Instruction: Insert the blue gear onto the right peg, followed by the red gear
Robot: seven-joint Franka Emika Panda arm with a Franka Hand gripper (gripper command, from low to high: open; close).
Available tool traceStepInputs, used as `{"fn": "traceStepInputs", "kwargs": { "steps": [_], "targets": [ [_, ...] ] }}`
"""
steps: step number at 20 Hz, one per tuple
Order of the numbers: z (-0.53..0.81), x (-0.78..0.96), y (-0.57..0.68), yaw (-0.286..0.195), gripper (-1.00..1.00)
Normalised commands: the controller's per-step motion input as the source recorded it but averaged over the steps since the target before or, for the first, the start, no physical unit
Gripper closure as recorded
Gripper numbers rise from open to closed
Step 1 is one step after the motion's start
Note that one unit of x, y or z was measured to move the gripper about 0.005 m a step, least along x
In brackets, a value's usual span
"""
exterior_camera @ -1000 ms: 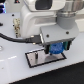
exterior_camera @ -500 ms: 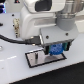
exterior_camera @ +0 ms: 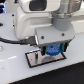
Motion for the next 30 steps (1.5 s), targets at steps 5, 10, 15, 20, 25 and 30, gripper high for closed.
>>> {"fn": "traceStepInputs", "kwargs": {
  "steps": [5,10,15,20,25,30],
  "targets": [
    [0.08,0.02,0.10,0.000,1.00],
    [0.13,0.02,0.02,0.000,1.00],
    [0.21,0.05,0.04,0.000,1.00],
    [-0.04,0.10,0.01,0.000,1.00],
    [-0.34,0.12,-0.03,0.000,1.00],
    [-0.32,0.18,0.00,0.000,1.00]
  ]
}}
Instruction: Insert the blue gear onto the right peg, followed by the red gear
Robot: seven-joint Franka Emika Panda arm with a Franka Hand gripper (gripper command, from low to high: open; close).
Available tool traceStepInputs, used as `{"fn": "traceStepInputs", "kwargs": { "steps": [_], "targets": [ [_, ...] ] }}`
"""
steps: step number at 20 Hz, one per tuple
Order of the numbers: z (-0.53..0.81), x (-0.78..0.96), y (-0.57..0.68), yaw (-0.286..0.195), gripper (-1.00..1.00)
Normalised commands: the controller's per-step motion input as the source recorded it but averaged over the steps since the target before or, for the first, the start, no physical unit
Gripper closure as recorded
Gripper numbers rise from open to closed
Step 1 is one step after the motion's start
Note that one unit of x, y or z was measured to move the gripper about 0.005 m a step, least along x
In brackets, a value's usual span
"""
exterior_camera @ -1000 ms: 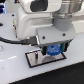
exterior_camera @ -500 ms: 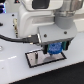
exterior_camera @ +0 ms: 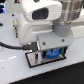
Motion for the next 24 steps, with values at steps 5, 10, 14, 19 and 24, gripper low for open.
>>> {"fn": "traceStepInputs", "kwargs": {
  "steps": [5,10,14,19,24],
  "targets": [
    [-0.02,0.03,0.06,0.000,-1.00],
    [0.26,-0.05,0.17,0.000,-1.00],
    [0.45,-0.20,0.17,0.000,-1.00],
    [0.41,-0.38,0.15,0.000,-1.00],
    [0.20,-0.57,0.14,0.000,-1.00]
  ]
}}
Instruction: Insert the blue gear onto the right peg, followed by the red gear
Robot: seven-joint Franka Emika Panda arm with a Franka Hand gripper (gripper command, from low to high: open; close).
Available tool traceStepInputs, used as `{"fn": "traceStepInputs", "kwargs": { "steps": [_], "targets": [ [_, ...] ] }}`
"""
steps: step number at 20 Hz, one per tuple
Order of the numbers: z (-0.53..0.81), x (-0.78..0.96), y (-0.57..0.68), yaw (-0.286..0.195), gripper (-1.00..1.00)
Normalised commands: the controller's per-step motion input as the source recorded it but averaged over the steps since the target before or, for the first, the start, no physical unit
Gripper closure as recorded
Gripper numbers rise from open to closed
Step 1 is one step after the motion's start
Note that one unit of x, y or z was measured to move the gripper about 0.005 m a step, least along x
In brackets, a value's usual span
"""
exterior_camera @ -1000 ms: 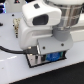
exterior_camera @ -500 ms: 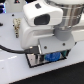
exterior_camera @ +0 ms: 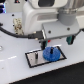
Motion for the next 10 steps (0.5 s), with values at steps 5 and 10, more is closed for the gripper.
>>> {"fn": "traceStepInputs", "kwargs": {
  "steps": [5,10],
  "targets": [
    [0.00,-0.61,0.17,0.000,-1.00],
    [-0.24,-0.53,0.03,0.000,-1.00]
  ]
}}
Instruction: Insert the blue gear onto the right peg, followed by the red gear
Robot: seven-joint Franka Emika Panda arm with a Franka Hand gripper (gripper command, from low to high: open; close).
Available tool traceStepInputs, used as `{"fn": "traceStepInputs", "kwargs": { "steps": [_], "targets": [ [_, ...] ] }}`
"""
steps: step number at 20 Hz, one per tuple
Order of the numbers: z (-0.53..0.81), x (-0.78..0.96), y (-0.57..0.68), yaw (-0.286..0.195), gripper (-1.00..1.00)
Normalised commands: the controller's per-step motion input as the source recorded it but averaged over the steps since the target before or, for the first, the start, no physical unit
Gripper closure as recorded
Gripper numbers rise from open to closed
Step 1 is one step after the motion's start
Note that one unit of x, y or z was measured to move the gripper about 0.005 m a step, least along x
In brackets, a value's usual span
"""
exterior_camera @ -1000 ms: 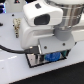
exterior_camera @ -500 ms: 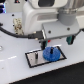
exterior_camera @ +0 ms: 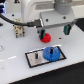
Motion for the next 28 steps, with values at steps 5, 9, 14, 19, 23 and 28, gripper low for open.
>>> {"fn": "traceStepInputs", "kwargs": {
  "steps": [5,9,14,19,23,28],
  "targets": [
    [-0.35,-0.41,0.00,0.000,-1.00],
    [-0.34,-0.40,0.00,0.000,-1.00],
    [-0.27,-0.34,0.00,0.000,-1.00],
    [-0.24,-0.21,-0.02,0.000,-1.00],
    [-0.18,-0.06,-0.05,0.000,1.00],
    [-0.06,0.00,-0.02,0.000,1.00]
  ]
}}
